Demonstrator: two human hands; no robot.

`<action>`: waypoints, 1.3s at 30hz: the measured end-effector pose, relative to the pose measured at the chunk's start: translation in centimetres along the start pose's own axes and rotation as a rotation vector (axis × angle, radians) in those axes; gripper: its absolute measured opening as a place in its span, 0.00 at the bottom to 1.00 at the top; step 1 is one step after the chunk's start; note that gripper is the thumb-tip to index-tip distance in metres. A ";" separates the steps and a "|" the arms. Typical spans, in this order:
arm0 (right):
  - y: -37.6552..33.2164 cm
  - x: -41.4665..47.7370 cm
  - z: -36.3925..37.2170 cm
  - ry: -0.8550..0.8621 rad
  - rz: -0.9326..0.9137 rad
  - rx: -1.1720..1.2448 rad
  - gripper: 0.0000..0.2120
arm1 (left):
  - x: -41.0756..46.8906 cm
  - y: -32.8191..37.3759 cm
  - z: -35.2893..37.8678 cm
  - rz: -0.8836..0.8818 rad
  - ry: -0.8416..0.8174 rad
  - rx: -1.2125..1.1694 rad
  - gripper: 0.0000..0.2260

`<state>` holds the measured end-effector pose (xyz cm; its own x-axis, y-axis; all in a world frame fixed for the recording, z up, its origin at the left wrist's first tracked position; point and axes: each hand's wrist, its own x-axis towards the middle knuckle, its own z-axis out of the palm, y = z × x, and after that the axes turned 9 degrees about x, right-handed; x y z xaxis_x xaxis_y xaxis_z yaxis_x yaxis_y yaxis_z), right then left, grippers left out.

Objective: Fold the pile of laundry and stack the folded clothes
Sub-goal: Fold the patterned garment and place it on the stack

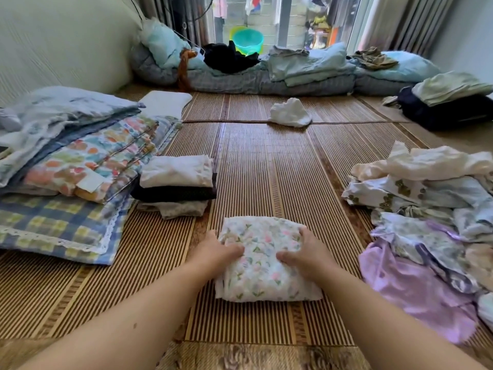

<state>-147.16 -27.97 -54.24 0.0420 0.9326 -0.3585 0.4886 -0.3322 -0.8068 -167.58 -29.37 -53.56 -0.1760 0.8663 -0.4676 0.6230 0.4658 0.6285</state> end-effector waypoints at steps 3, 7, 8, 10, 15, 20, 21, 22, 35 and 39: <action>0.0 0.6 0.9 0.009 -0.001 -0.034 0.39 | 0.2 0.7 0.5 0.005 -0.049 -0.057 0.32; -0.2 0.8 1.4 -0.012 -0.049 -0.002 0.35 | -0.1 1.2 1.6 0.087 -0.132 -0.227 0.46; -0.1 0.8 1.4 -0.017 -0.055 0.023 0.35 | -0.4 1.1 1.8 0.127 -0.139 -0.259 0.47; 0.0 0.4 1.2 -0.051 -0.050 0.087 0.33 | -1.0 0.5 2.0 0.220 -0.148 -0.270 0.48; -2.6 -0.4 0.4 -0.132 -0.166 0.280 0.31 | -1.4 -0.3 -0.6 0.419 -0.080 -0.412 0.35; -10.6 1.7 1.3 -0.212 -0.350 0.340 0.33 | 0.8 0.6 -8.1 0.542 0.091 -0.521 0.34; -12.3 2.5 1.8 -0.219 -0.381 0.340 0.34 | 1.6 0.7 -10.2 0.549 0.135 -0.509 0.36; -14.2 3.4 2.5 -0.232 -0.401 0.355 0.36 | 2.7 0.7 -12.1 0.553 0.183 -0.475 0.37; -22.6 18.5 13.1 -0.276 -0.393 -0.239 0.43 | 18.2 -0.5 -22.0 0.122 0.260 0.388 0.38; -21.0 20.4 13.5 -0.362 -0.348 -0.428 0.50 | 19.2 -1.5 -20.3 0.058 0.264 0.666 0.37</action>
<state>-168.36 -3.85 -50.95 -0.4406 0.8441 -0.3057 0.7270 0.1358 -0.6730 -187.39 -9.73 -50.85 -0.2548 0.9403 -0.2257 0.9548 0.2816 0.0955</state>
